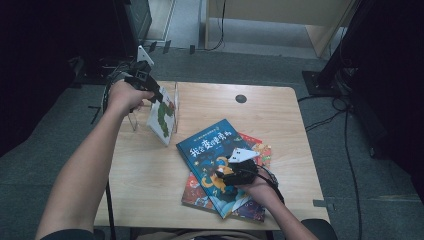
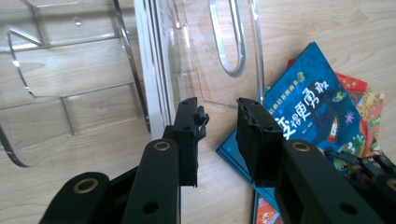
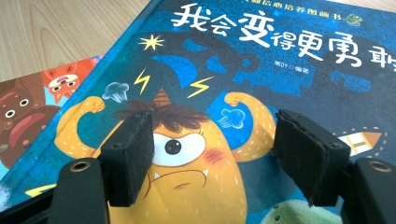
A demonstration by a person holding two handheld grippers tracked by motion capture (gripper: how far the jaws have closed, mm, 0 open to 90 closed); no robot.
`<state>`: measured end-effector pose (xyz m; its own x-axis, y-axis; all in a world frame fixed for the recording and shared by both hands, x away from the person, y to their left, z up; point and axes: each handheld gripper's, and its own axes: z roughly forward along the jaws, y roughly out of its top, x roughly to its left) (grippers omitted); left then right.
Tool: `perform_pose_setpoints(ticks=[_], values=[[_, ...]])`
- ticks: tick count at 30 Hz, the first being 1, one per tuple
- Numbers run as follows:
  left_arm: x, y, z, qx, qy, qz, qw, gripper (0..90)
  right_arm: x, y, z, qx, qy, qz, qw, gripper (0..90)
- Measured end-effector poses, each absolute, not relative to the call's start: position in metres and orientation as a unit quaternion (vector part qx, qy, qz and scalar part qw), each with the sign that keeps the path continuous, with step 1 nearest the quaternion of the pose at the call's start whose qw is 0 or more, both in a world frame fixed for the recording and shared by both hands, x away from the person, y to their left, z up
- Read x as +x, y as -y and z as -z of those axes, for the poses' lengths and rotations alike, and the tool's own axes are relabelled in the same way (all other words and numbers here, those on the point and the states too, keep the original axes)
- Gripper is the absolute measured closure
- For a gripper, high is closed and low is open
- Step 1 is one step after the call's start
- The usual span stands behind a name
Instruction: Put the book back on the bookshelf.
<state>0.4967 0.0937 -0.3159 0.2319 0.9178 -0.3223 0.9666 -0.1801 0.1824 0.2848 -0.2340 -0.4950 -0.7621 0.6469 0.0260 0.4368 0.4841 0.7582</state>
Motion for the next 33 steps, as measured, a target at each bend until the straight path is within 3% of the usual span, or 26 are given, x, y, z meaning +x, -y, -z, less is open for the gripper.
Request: perform_pose_setpoints(ticks=[33], values=[[0.423, -0.089, 0.345, 0.796, -0.551, 0.069, 0.241, 53.9, 0.291, 0.246, 0.49, 0.322, -0.848, -0.402, 0.127, 37.8]])
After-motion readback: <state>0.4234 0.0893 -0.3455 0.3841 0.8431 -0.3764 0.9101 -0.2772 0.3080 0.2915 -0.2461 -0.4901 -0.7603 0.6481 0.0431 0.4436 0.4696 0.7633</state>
